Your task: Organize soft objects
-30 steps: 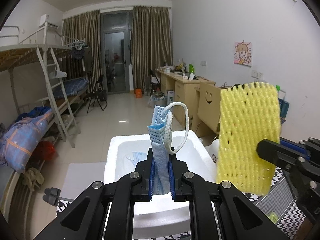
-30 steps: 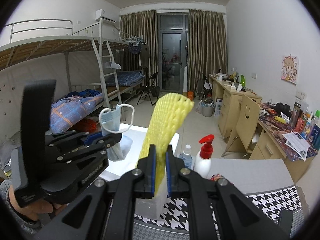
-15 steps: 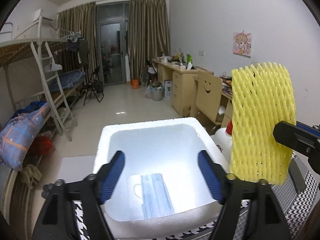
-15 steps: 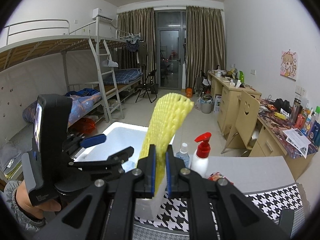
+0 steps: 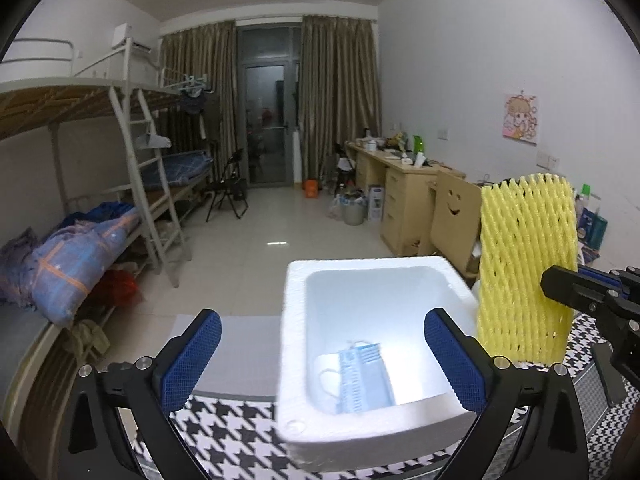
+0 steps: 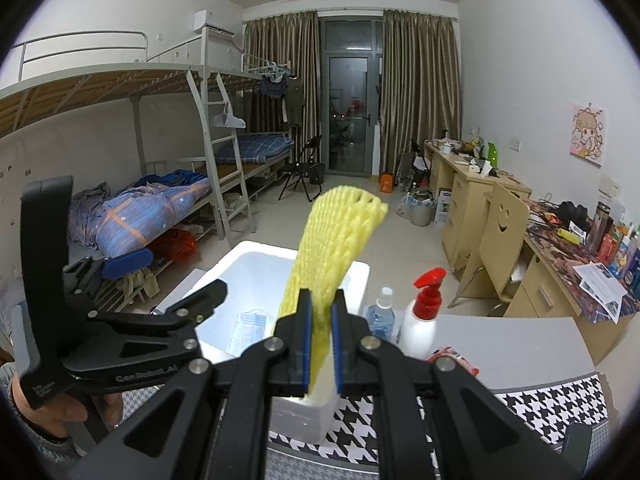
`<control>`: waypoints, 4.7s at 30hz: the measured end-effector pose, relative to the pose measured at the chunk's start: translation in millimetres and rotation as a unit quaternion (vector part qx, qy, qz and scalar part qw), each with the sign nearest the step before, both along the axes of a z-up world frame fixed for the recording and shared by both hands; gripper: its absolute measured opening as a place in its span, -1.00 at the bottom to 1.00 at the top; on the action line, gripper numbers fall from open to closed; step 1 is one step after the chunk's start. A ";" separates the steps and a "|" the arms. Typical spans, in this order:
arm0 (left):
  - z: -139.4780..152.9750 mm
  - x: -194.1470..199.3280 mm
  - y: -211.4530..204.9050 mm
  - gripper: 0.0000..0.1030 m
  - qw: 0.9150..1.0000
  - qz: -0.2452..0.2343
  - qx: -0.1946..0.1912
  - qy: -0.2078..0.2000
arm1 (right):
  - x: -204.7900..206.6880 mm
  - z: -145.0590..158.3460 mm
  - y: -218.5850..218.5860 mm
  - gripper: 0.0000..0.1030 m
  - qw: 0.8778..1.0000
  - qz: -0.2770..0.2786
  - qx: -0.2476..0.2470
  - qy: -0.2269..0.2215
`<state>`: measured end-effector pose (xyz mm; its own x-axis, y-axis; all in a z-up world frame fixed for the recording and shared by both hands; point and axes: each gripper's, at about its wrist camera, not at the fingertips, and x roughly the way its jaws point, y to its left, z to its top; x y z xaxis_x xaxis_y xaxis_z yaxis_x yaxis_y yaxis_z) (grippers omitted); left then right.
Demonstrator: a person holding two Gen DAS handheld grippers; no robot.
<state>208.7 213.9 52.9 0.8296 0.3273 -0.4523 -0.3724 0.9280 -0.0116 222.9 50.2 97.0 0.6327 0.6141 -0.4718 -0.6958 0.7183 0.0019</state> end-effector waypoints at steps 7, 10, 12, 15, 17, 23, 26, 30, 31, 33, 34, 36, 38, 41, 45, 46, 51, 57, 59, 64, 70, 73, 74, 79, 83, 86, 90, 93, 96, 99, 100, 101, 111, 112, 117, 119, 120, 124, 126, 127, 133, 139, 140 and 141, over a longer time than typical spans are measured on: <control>1.0 -15.7 14.2 0.97 1.000 0.023 0.001 -0.003 | 1.1 -2.9 14.6 -0.77 1.000 0.006 -0.012 -0.002; 1.0 -20.7 17.4 0.97 1.000 0.027 -0.001 -0.003 | 1.7 -5.0 19.9 -0.77 1.000 0.008 -0.015 -0.001; 1.1 -24.2 18.8 0.98 1.000 0.031 0.001 -0.004 | 1.5 -6.3 23.2 -0.77 1.000 0.009 -0.016 0.001; 0.4 -28.7 18.7 0.98 0.999 0.035 0.005 -0.004 | 2.0 -8.8 29.5 -0.77 1.000 0.010 -0.020 0.002; 0.0 -31.7 20.3 0.97 0.999 0.039 0.005 -0.004 | 4.8 -10.0 32.2 -0.77 1.000 0.009 -0.022 0.005; -0.4 -41.2 28.1 0.97 0.999 0.045 0.000 -0.009 | 10.2 -13.5 39.7 -0.77 1.000 0.004 -0.027 0.014; -2.9 -46.1 31.5 0.98 0.999 0.043 -0.013 -0.013 | 14.2 -18.0 44.4 -0.77 0.999 0.001 -0.035 0.019; -7.2 -47.6 32.3 0.98 0.999 0.041 -0.016 -0.009 | 17.7 -24.0 50.9 -0.77 0.999 -0.002 -0.043 0.025; -8.2 -47.5 32.4 0.98 0.999 0.041 -0.017 -0.007 | 18.0 -24.8 52.2 -0.77 0.999 -0.004 -0.044 0.027; -9.6 -47.9 34.2 0.98 0.999 0.041 -0.017 -0.005 | 21.9 -28.2 55.8 -0.77 0.998 -0.011 -0.053 0.031; -10.3 -48.5 35.1 0.98 0.999 0.043 -0.017 -0.005 | 23.3 -29.7 57.6 -0.77 0.998 -0.008 -0.052 0.035; -11.3 -49.0 36.9 0.98 0.999 0.043 -0.018 -0.004 | 28.8 -34.1 60.2 -0.76 0.997 -0.007 -0.058 0.045; -12.3 -49.4 39.5 0.98 0.999 0.044 -0.019 -0.004 | 33.0 -38.2 60.5 -0.39 0.997 -0.004 -0.060 0.057; -13.5 -49.3 40.0 0.98 0.999 0.045 -0.018 -0.001 | 34.0 -42.1 61.1 0.33 0.996 -0.008 -0.068 0.060; -14.7 -49.4 39.4 0.98 0.999 0.045 -0.019 0.001 | 31.0 -39.3 56.4 0.45 0.997 -0.008 -0.054 0.056; -15.1 -49.3 39.4 0.98 0.999 0.045 -0.019 0.002 | 30.9 -38.9 56.8 0.46 0.997 -0.007 -0.055 0.059; -13.4 -51.0 37.2 0.98 0.999 0.043 -0.016 0.000 | 28.0 -32.8 51.7 0.46 0.997 -0.008 -0.050 0.054; -5.3 -56.9 29.4 0.98 0.999 0.038 -0.010 -0.009 | 17.5 -20.1 43.0 0.47 0.998 -0.006 -0.042 0.042; -2.8 -58.9 26.4 0.98 0.999 0.037 -0.010 -0.012 | 11.1 -15.0 38.6 0.54 0.999 -0.004 -0.041 0.031; 2.4 -62.2 17.8 0.98 0.999 0.038 -0.003 -0.011 | 0.3 -7.5 31.1 0.61 0.999 -0.009 -0.034 0.014; 10.8 -70.9 6.3 0.98 0.999 0.034 0.005 -0.018 | -9.7 -0.3 22.7 0.76 1.000 -0.011 -0.024 0.010; 14.3 -75.0 -0.5 0.98 0.999 0.035 0.012 -0.019 | -14.3 4.5 15.7 0.77 1.000 -0.012 -0.015 0.010; 15.9 -77.3 -3.2 0.98 0.999 0.032 0.012 -0.021 | -15.2 5.4 13.9 0.77 1.000 -0.013 -0.013 0.010; 21.1 -87.6 -12.0 0.98 0.999 0.027 0.017 -0.027 | -23.8 8.4 3.5 0.78 1.000 -0.014 -0.010 0.005; 26.7 -95.6 -20.1 0.98 0.999 0.023 0.021 -0.034 | -30.7 10.7 -5.7 0.78 1.000 -0.013 -0.005 0.002; 29.6 -101.5 -28.1 0.98 0.999 0.018 0.026 -0.037 | -36.3 13.3 -14.0 0.78 1.000 -0.012 0.000 0.000; 33.3 -108.1 -40.0 0.98 0.999 0.010 0.030 -0.042 | -44.7 18.0 -25.0 0.78 1.000 -0.012 0.006 -0.006; 35.5 -114.5 -49.0 0.98 0.998 0.006 0.032 -0.047 | -51.5 19.5 -32.4 0.78 1.000 -0.008 0.008 -0.011; 38.0 -120.0 -57.0 0.98 0.998 0.001 0.037 -0.051 | -57.5 19.6 -41.2 0.78 1.000 -0.010 0.009 -0.016; 40.1 -125.4 -65.2 0.98 0.998 -0.005 0.037 -0.056 | -63.4 20.0 -52.0 0.78 1.000 -0.011 0.014 -0.019; 40.3 -127.4 -67.5 0.98 0.998 -0.006 0.037 -0.057 | -65.3 20.2 -54.2 0.78 1.000 -0.012 0.016 -0.020; 40.6 -128.2 -69.7 0.98 0.998 -0.007 0.037 -0.058 | -67.1 20.1 -56.6 0.78 1.000 -0.012 0.017 -0.020; 38.0 -142.8 -91.6 0.98 0.997 -0.025 0.037 -0.066 | -86.8 15.7 -78.7 0.78 0.999 -0.008 0.025 -0.023; 37.3 -144.0 -93.6 0.98 0.997 -0.027 0.037 -0.066 | -88.4 16.3 -80.9 0.78 0.999 -0.007 0.026 -0.024; 33.0 -151.1 -105.1 0.98 0.996 -0.038 0.034 -0.070 | -97.5 13.9 -95.3 0.78 0.999 -0.010 0.038 -0.020; 31.7 -154.1 -108.8 0.98 0.996 -0.040 0.035 -0.074 | -100.3 11.7 -99.8 0.78 0.999 -0.010 0.038 -0.020; 30.1 -155.9 -111.4 0.98 0.996 -0.040 0.034 -0.077 | -102.7 9.6 -102.0 0.78 0.999 -0.011 0.038 -0.025; 24.2 -159.6 -119.3 0.98 0.995 -0.045 0.034 -0.084 | -107.7 1.1 -110.0 0.78 0.999 -0.023 0.035 -0.032; 21.2 -160.3 -124.5 0.98 0.995 -0.047 0.037 -0.085 | -108.3 -3.8 -114.2 0.78 0.999 -0.028 0.036 -0.030; 20.1 -160.4 -126.1 0.98 0.994 -0.048 0.037 -0.087 | -108.1 -5.1 -117.3 0.78 0.998 -0.031 0.038 -0.029; 11.5 -164.1 -133.9 0.98 0.994 -0.055 0.031 -0.093 | -114.5 -16.5 -132.4 0.78 0.997 -0.043 0.042 -0.041; -0.3 -170.7 -144.1 0.98 0.992 -0.049 0.042 -0.104 | -117.6 -28.5 -145.8 0.78 0.996 -0.056 0.047 -0.040; -2.9 -170.5 -146.0 0.98 0.992 -0.053 0.043 -0.102 | -119.6 -30.8 -148.4 0.78 0.996 -0.059 0.047 -0.042; -5.0 -170.4 -146.6 0.98 0.993 -0.056 0.041 -0.100 | -120.2 -31.7 -150.2 0.78 0.996 -0.060 0.046 -0.045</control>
<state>38.3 67.3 47.9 0.9335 0.2570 -0.2502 -0.2649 0.9643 0.0021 102.7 -100.0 65.3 0.7406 0.5701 -0.3558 -0.6059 0.7955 0.0134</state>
